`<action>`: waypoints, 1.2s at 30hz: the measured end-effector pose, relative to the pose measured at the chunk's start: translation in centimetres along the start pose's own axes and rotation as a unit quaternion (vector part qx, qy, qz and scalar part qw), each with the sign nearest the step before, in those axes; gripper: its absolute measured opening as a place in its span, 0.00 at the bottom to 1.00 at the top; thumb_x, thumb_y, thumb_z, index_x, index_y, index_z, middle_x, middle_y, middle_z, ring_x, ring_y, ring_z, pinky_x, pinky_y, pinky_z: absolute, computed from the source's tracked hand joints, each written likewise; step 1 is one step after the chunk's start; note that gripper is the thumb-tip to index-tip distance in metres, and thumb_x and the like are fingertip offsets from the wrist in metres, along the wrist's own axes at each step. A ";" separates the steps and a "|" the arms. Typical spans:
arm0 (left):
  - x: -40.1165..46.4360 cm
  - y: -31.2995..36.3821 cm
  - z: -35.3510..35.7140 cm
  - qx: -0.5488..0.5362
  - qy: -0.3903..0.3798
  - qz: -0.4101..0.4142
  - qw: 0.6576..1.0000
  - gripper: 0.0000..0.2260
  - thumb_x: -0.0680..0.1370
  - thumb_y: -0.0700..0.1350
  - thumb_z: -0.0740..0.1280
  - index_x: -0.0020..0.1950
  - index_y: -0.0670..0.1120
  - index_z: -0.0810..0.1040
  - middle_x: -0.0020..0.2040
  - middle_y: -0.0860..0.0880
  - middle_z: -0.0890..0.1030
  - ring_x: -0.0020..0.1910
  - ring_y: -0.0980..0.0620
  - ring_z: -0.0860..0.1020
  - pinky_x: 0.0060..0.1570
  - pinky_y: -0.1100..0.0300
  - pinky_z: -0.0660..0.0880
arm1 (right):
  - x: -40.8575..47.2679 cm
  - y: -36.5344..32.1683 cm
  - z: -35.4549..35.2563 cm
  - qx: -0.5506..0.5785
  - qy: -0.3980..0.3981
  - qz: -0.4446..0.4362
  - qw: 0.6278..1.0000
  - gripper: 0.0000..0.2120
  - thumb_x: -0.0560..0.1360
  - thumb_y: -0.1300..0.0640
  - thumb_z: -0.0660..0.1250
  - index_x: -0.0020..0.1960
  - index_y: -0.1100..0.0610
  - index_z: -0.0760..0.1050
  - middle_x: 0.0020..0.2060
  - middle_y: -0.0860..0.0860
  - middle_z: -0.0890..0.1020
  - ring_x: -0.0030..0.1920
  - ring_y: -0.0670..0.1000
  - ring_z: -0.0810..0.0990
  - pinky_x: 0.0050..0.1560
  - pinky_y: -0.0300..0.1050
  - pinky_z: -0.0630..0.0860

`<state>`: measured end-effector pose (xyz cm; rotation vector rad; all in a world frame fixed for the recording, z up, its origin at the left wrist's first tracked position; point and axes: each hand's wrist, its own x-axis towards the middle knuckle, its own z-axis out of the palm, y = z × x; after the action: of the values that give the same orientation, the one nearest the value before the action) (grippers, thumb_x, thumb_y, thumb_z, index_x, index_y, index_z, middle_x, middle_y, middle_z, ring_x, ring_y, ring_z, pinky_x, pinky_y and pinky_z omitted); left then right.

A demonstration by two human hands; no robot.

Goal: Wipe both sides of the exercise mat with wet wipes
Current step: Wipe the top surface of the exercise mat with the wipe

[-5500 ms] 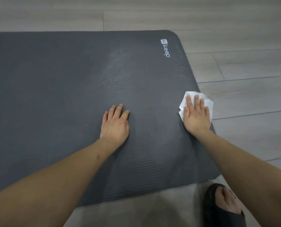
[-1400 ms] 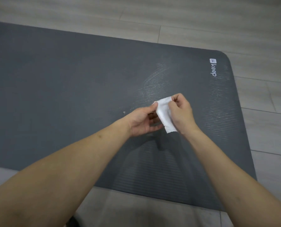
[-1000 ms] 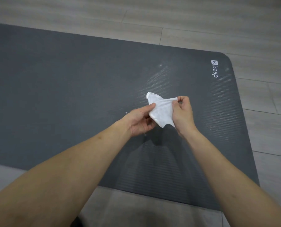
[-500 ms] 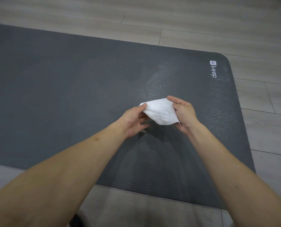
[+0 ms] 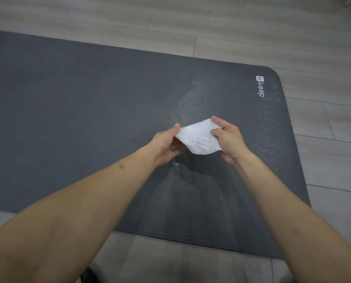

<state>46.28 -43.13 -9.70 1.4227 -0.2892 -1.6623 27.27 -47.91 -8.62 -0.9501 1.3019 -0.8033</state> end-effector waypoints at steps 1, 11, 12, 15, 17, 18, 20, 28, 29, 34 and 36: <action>-0.1 0.1 0.1 -0.032 -0.006 0.004 0.999 0.16 0.83 0.52 0.67 0.60 0.41 0.79 0.56 0.41 0.85 0.55 0.43 0.84 0.59 0.46 0.80 | 0.1 -0.1 0.0 0.002 -0.007 0.020 1.000 0.26 0.79 0.71 0.62 0.76 0.59 0.71 0.63 0.57 0.81 0.49 0.50 0.86 0.42 0.41 0.82; 0.2 0.2 0.5 0.106 -0.044 0.157 0.981 0.30 0.80 0.31 0.64 0.73 0.59 0.64 0.59 0.46 0.78 0.43 0.49 0.81 0.36 0.55 0.81 | 1.2 -0.1 -0.1 -0.040 -0.009 -0.023 0.999 0.32 0.77 0.73 0.58 0.77 0.53 0.70 0.61 0.52 0.82 0.43 0.46 0.83 0.36 0.38 0.77; 0.3 -0.5 0.3 0.172 -0.028 0.137 0.975 0.30 0.79 0.31 0.64 0.75 0.57 0.65 0.58 0.45 0.77 0.40 0.49 0.80 0.34 0.55 0.81 | 1.2 1.1 -0.2 -0.085 -0.013 0.000 0.996 0.32 0.77 0.73 0.58 0.78 0.55 0.68 0.64 0.53 0.81 0.48 0.48 0.83 0.41 0.39 0.79; 0.9 -3.0 -0.9 0.336 0.029 0.075 0.938 0.17 0.79 0.34 0.69 0.64 0.50 0.77 0.53 0.46 0.71 0.31 0.51 0.77 0.40 0.53 0.84 | 0.5 3.5 -0.9 -0.355 -0.041 0.014 0.934 0.33 0.78 0.65 0.60 0.81 0.51 0.63 0.75 0.51 0.71 0.67 0.53 0.77 0.58 0.42 0.75; 0.6 -3.9 -1.7 0.413 0.038 0.084 0.906 0.11 0.79 0.39 0.71 0.58 0.50 0.79 0.51 0.49 0.71 0.31 0.52 0.77 0.38 0.60 0.82 | 0.0 4.0 -1.4 -0.513 -0.052 -0.016 0.857 0.33 0.78 0.60 0.62 0.82 0.45 0.61 0.78 0.48 0.66 0.69 0.55 0.74 0.59 0.47 0.72; 0.4 -4.1 -2.0 0.440 0.036 0.096 0.892 0.11 0.79 0.41 0.72 0.59 0.50 0.79 0.50 0.50 0.71 0.32 0.52 0.78 0.35 0.63 0.81 | -0.2 4.1 -1.5 -0.572 -0.037 -0.027 0.819 0.32 0.78 0.57 0.62 0.81 0.44 0.61 0.76 0.48 0.65 0.66 0.56 0.75 0.57 0.49 0.72; 0.0 -4.1 -2.7 0.470 0.038 0.114 0.875 0.15 0.78 0.44 0.73 0.64 0.51 0.76 0.49 0.50 0.71 0.33 0.51 0.78 0.32 0.65 0.79 | -0.3 4.2 -0.8 -0.631 0.026 -0.052 0.774 0.28 0.78 0.55 0.63 0.78 0.47 0.65 0.71 0.52 0.66 0.64 0.57 0.72 0.56 0.51 0.71; -1.9 -4.2 -5.5 0.619 0.146 0.207 0.743 0.13 0.80 0.52 0.59 0.64 0.58 0.73 0.58 0.55 0.76 0.54 0.48 0.78 0.50 0.49 0.78 | 1.9 8.1 7.3 -0.631 0.013 -0.154 0.760 0.28 0.86 0.49 0.50 0.83 0.55 0.53 0.84 0.53 0.50 0.83 0.55 0.47 0.81 0.58 0.47; -1.9 -4.1 -6.2 0.629 0.156 0.210 0.732 0.13 0.81 0.50 0.58 0.64 0.56 0.73 0.59 0.54 0.75 0.56 0.47 0.77 0.50 0.49 0.78 | 2.0 9.2 7.5 -0.642 0.003 -0.134 0.755 0.29 0.86 0.47 0.47 0.84 0.55 0.48 0.84 0.52 0.45 0.83 0.55 0.42 0.82 0.58 0.43; -1.2 -3.2 -9.6 0.677 0.220 0.234 0.662 0.13 0.82 0.46 0.59 0.66 0.50 0.74 0.62 0.47 0.73 0.63 0.43 0.70 0.54 0.47 0.71 | 1.8 11.4 5.8 -0.669 0.022 -0.136 0.730 0.31 0.84 0.43 0.41 0.85 0.52 0.42 0.84 0.54 0.41 0.83 0.55 0.37 0.81 0.60 0.37; -1.0 -3.1 -11.3 0.696 0.239 0.238 0.634 0.14 0.82 0.46 0.59 0.67 0.50 0.74 0.67 0.47 0.73 0.66 0.42 0.68 0.60 0.46 0.68 | 1.8 11.5 5.7 -0.675 0.033 -0.131 0.725 0.31 0.84 0.41 0.39 0.84 0.50 0.40 0.83 0.55 0.39 0.83 0.56 0.35 0.80 0.62 0.36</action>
<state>54.67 -36.59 -14.63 2.4355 -1.7158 -0.3017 32.77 -44.13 -19.71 -2.3021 1.8038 0.0992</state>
